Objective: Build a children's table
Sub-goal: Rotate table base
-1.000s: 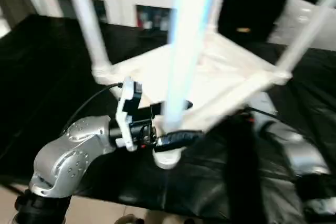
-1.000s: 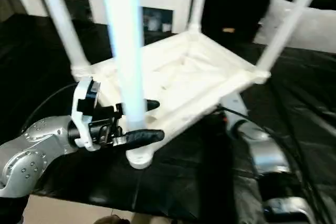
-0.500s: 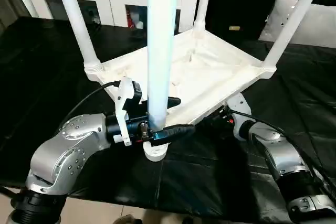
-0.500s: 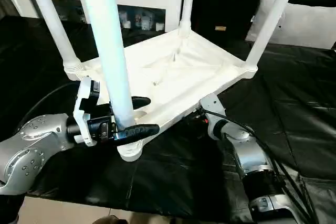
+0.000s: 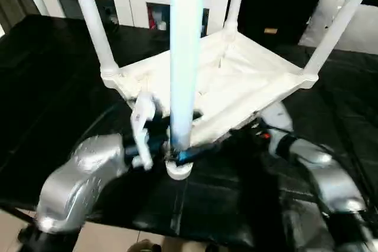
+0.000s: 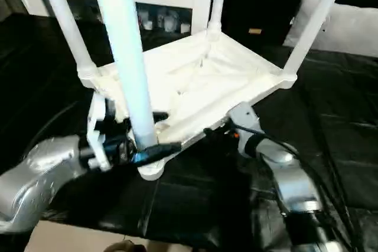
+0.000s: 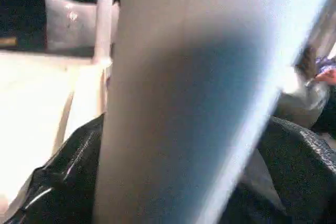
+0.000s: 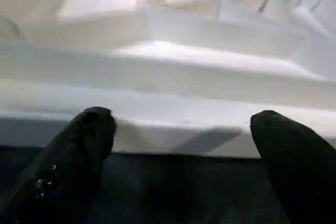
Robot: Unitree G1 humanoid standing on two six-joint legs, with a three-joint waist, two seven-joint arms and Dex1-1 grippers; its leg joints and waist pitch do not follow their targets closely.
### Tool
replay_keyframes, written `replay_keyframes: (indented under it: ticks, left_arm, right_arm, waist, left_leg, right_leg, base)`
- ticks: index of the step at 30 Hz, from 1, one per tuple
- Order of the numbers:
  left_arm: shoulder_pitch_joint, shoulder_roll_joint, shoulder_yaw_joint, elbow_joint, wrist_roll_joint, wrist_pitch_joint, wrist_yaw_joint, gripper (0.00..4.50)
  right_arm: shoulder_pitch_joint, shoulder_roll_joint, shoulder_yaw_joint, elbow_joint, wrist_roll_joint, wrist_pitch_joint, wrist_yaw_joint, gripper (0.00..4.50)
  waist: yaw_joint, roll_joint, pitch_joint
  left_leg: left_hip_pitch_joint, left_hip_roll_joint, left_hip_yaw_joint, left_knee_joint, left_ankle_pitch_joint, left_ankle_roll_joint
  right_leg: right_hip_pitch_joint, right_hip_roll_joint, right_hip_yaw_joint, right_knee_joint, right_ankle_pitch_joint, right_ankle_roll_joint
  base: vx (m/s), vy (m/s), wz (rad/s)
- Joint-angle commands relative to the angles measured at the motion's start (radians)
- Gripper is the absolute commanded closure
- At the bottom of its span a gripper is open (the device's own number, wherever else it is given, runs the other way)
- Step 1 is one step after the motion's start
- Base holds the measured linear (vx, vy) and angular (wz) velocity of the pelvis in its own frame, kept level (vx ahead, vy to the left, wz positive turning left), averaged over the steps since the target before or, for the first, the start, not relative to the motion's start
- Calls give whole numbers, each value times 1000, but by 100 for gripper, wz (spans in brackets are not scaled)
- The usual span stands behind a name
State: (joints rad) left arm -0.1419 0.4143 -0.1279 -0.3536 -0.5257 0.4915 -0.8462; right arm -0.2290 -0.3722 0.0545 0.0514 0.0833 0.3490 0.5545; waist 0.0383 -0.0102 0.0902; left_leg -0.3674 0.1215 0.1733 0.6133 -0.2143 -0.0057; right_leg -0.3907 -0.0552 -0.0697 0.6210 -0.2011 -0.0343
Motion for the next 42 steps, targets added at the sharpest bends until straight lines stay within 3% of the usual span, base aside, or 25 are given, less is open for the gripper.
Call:
replay_keyframes:
  ticks: [1, 4, 7, 11, 13, 18, 20, 23, 26, 31, 33, 34, 35, 36, 37, 38, 39, 40, 41, 42]
  left_arm:
    - [69, 22, 17, -10, 65, -51, 24, 4]
    - [118, 4, 69, -13, 53, -79, 49, 4]
    - [180, -72, 163, -28, -17, -85, 124, 4]
    - [297, -121, 208, -96, -119, -102, 142, 4]
    - [349, -134, 219, -103, -117, -122, 161, 4]
    - [434, -173, 244, -131, -110, -135, 191, 4]
    - [438, -196, 271, -120, -107, -147, 221, 4]
    - [376, -247, 347, -44, -84, -199, 329, 4]
    - [325, -262, 378, 2, -36, -252, 427, 4]
    - [273, -273, 354, 10, 39, -220, 510, 4]
    - [263, -277, 352, 12, 52, -225, 518, 4]
    - [239, -275, 341, 19, 72, -221, 550, 4]
    - [231, -275, 336, 20, 76, -225, 555, 4]
    - [225, -275, 331, 21, 79, -228, 559, 4]
    - [222, -274, 325, 21, 90, -238, 560, 4]
    - [221, -270, 314, 21, 109, -241, 567, 4]
    - [221, -269, 304, 21, 127, -244, 573, 4]
    - [225, -272, 295, 20, 139, -245, 578, 4]
    - [228, -278, 295, 19, 138, -241, 582, 4]
    - [228, -278, 295, 19, 138, -241, 582, 4]
  right_arm:
    - [47, -12, -41, -106, 41, 49, -1, 0]
    - [76, 0, -58, -163, 66, 60, -7, 0]
    - [121, 40, -82, -250, 129, 85, -22, 0]
    - [195, 88, -56, -347, 168, 90, -35, 0]
    - [218, 108, -57, -374, 173, 98, -55, 0]
    - [259, 139, -59, -401, 176, 106, -90, 0]
    - [266, 141, -50, -400, 160, 104, -108, 0]
    - [254, 167, -60, -384, 146, 106, -157, 0]
    - [244, 182, -71, -374, 142, 114, -187, 0]
    - [232, 192, -72, -366, 140, 123, -218, 0]
    - [230, 194, -72, -363, 141, 133, -224, 0]
    - [228, 193, -74, -357, 141, 138, -233, 0]
    - [228, 194, -75, -356, 141, 141, -237, 0]
    - [228, 194, -77, -355, 145, 145, -238, 0]
    - [229, 194, -78, -356, 147, 149, -239, 0]
    - [231, 195, -78, -357, 146, 150, -241, 0]
    - [233, 194, -78, -358, 143, 148, -243, 0]
    - [233, 191, -76, -357, 139, 135, -240, 0]
    - [232, 190, -76, -355, 138, 127, -238, 0]
    - [232, 190, -76, -355, 138, 127, -238, 0]
  waist:
    - [9, 2, -54]
    - [8, 6, -56]
    - [12, 4, -47]
    - [12, 4, -40]
    - [12, 3, -39]
    - [14, 0, -32]
    - [17, 2, -32]
    - [22, -1, -33]
    - [19, -4, -35]
    - [20, 4, -45]
    - [21, 0, -47]
    - [22, -2, -48]
    - [30, -11, -46]
    - [41, -20, -44]
    - [73, -24, -38]
    - [91, -20, -29]
    - [93, -15, -31]
    - [82, 0, -37]
    - [51, 23, -60]
    - [40, 34, -70]
  left_leg:
    - [4, 116, -49, -88, -165, 52]
    - [7, 117, -49, -91, -153, 60]
    - [8, 120, -49, -93, -212, 43]
    - [6, 119, -54, -100, -272, 22]
    - [11, 115, -54, -102, -294, 15]
    - [11, 117, -58, -108, -326, -9]
    - [13, 117, -58, -108, -341, -18]
    - [17, 112, -58, -106, -342, -27]
    - [10, 112, -61, -108, -318, -23]
    - [10, 118, -58, -105, -235, -15]
    - [10, 116, -55, -103, -213, -4]
    - [5, 107, -48, -98, -204, 16]
    - [49, 86, 12, -51, -240, -56]
    - [25, 74, 9, -45, -235, -55]
    - [13, 69, -9, -7, -219, -36]
    - [0, 76, -42, 21, -183, -25]
    - [-4, 72, -52, 15, -169, -29]
    - [16, 82, -48, -44, -144, -68]
    - [94, 136, -35, -75, -134, -149]
    - [106, 187, -50, -100, -87, -182]
  right_leg:
    - [46, -113, 80, -87, -234, -187]
    - [45, -112, 76, -85, -191, -206]
    - [43, -118, 78, -92, -257, -212]
    - [36, -117, 79, -105, -374, -171]
    - [30, -111, 80, -109, -406, -148]
    - [25, -115, 84, -117, -469, -106]
    - [23, -115, 84, -122, -484, -95]
    - [21, -114, 84, -125, -471, -83]
    - [30, -114, 82, -121, -441, -75]
    - [35, -111, 83, -98, -237, -123]
    - [40, -113, 83, -95, -197, -140]
    - [45, -122, 87, -97, -193, -153]
    - [9, -92, 147, -128, -307, -107]
    - [35, -102, 176, -132, -361, -102]
    - [56, -146, 249, -155, -474, -97]
    - [61, -164, 301, -170, -572, -107]
    - [61, -141, 304, -163, -577, -107]
    - [25, -38, 251, -129, -483, -84]
    - [-67, 60, 160, -74, -285, 9]
    - [-72, 57, 124, -30, -202, 34]
  base:
    - [0, 0, 0]
    - [0, 0, 0]
    - [0, 0, 0]
    - [0, 0, 0]
    - [0, 0, 0]
    - [0, 0, 0]
    - [0, 0, 0]
    - [0, 0, 0]
    - [0, 0, 0]
    - [0, 0, 0]
    - [0, 0, 0]
    - [0, 0, 0]
    - [5, -1, -23]
    - [0, 3, -23]
    - [9, 30, -55]
    - [13, 72, -66]
    - [17, 136, -100]
    - [8, 109, -69]
    - [-33, 109, -48]
    - [0, 0, 0]
